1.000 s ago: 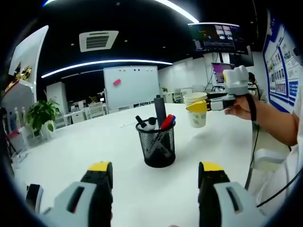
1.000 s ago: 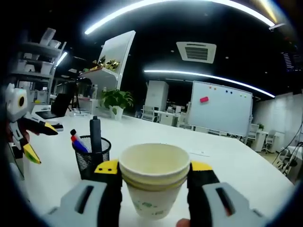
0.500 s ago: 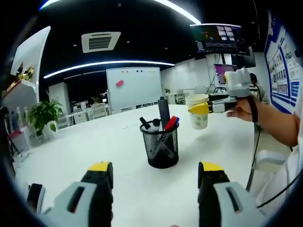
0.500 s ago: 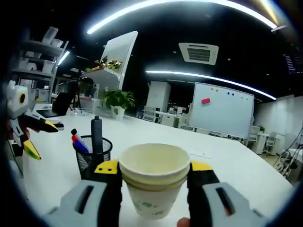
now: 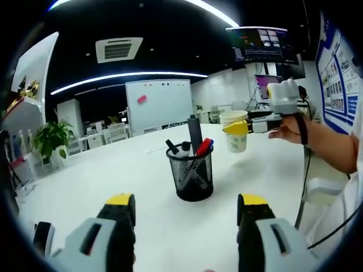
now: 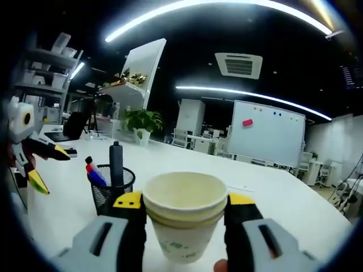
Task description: Place the scattered laser pointers and whiteboard markers into the pen holder and stack the scattered paper cups together
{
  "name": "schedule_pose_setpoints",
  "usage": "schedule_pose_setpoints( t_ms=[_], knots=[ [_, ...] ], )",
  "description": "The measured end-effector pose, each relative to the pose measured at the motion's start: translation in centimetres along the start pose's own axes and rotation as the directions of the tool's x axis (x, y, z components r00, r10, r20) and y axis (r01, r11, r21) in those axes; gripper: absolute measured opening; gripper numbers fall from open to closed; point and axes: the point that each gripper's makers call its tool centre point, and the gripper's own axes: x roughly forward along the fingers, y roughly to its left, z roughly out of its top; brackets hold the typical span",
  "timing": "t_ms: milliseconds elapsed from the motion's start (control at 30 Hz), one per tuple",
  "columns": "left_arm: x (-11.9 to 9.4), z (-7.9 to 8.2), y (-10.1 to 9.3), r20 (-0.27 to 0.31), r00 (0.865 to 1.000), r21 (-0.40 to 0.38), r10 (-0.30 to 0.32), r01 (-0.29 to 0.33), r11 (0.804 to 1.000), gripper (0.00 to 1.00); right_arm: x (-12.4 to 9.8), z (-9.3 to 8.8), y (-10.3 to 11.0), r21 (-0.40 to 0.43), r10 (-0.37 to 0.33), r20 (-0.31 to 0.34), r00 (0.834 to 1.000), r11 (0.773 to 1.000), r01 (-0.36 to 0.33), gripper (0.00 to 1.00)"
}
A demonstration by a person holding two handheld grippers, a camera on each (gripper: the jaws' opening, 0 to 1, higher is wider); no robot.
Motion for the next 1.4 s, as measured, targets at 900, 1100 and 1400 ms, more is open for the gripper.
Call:
schedule_pose_setpoints(
  t_ms=[900, 1100, 1400],
  knots=[
    [-0.06, -0.48, -0.02, -0.007, 1.000, -0.009, -0.004, 0.004, 1.000, 0.74, 0.43, -0.55, -0.01, 0.036, -0.015, 0.006, 1.000, 0.999, 0.015, 0.55],
    [-0.06, -0.55, -0.03, -0.008, 1.000, -0.009, -0.005, 0.005, 1.000, 0.74, 0.52, -0.57, 0.08, 0.034, -0.016, 0.010, 1.000, 0.999, 0.015, 0.55],
    [-0.06, -0.51, 0.03, -0.007, 1.000, -0.011, -0.001, 0.001, 1.000, 0.74, 0.66, -0.72, 0.03, 0.039, -0.025, 0.015, 1.000, 0.999, 0.025, 0.55]
  ],
)
